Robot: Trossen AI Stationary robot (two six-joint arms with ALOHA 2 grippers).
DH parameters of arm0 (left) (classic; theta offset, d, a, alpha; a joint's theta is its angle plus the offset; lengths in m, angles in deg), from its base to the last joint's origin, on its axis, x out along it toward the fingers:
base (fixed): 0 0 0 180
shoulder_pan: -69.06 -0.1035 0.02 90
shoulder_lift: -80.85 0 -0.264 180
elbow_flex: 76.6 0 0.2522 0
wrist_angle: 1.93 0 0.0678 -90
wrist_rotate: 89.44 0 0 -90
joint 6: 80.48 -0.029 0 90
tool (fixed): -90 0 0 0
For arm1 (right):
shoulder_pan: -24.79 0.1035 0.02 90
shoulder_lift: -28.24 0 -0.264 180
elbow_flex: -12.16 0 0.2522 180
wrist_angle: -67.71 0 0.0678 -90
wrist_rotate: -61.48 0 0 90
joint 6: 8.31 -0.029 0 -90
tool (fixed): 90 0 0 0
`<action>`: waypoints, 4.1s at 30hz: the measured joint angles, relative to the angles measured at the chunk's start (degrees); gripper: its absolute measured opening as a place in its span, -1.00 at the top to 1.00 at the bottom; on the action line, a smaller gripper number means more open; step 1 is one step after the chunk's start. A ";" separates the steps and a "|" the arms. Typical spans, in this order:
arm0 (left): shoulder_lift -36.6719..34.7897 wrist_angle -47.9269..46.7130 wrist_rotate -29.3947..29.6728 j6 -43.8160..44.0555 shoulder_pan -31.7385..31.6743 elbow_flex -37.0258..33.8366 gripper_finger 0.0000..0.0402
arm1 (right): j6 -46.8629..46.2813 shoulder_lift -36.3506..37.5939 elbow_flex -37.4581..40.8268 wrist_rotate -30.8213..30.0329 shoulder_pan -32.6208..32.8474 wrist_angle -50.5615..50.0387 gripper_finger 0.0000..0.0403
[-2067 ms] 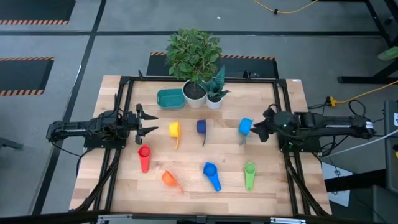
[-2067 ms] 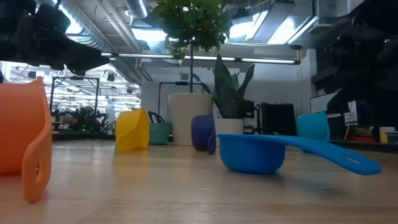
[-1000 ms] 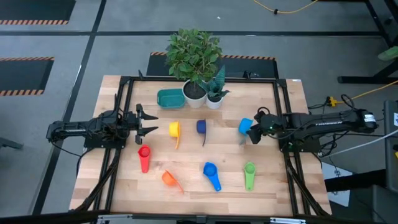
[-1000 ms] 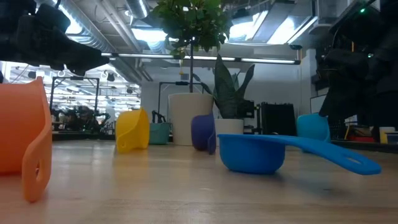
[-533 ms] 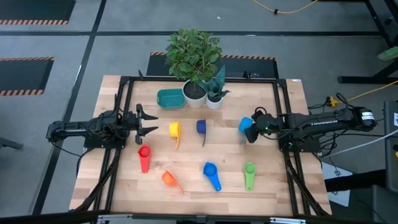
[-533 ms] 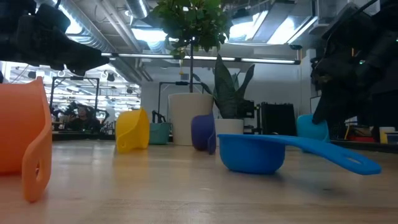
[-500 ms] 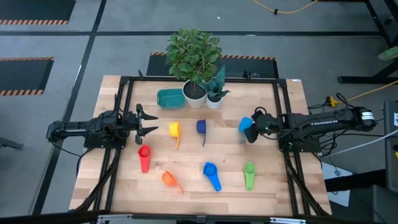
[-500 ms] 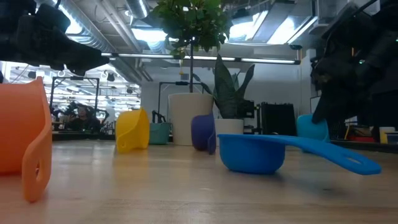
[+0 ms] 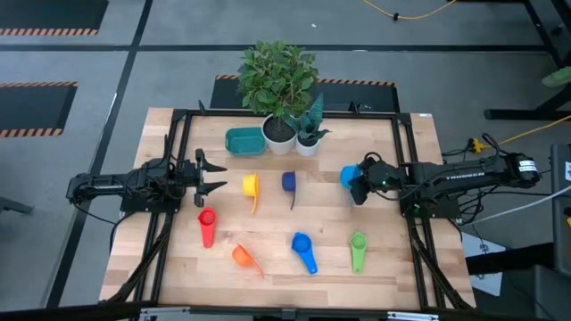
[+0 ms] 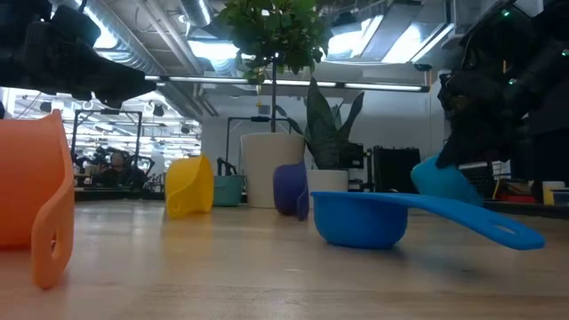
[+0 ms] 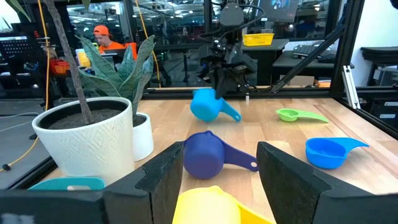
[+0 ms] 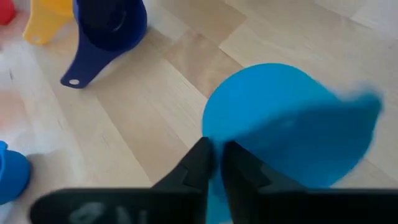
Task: Nest measuring cups in basket
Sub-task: Prepare the top light blue measuring cup, then stack the yellow measuring cup on top of the top light blue measuring cup
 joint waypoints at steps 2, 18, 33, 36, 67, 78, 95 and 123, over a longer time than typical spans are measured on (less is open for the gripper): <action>-0.02 -0.02 0.00 0.02 -0.02 0.00 0.01 | 0.99 -0.06 0.07 -0.23 -0.01 0.04 0.93; -0.02 -0.01 0.00 0.01 -0.01 0.00 0.01 | 5.02 -0.07 -7.63 -0.03 -0.02 -6.19 0.93; -0.01 0.01 0.00 0.00 0.00 -0.02 0.01 | 14.95 -12.50 -30.28 0.29 -0.04 -23.31 0.93; -0.02 0.02 0.00 0.00 -0.02 0.00 0.01 | 16.62 -16.96 -31.95 1.70 -0.05 -24.75 0.93; 0.00 0.02 0.00 0.00 0.00 0.00 0.01 | 7.19 -37.05 -32.33 8.20 -4.03 -24.87 0.84; -0.02 0.02 0.00 0.00 -0.02 -0.02 0.01 | 8.61 -37.05 -32.33 8.17 -4.13 -24.79 0.58; 0.00 0.04 0.00 0.00 -0.01 -0.01 0.01 | 8.77 -35.02 -32.30 8.20 -4.17 -24.59 0.48; -0.02 2.73 -0.33 0.25 0.00 -0.02 0.01 | 17.33 -5.87 -32.30 7.74 -4.17 -33.06 0.47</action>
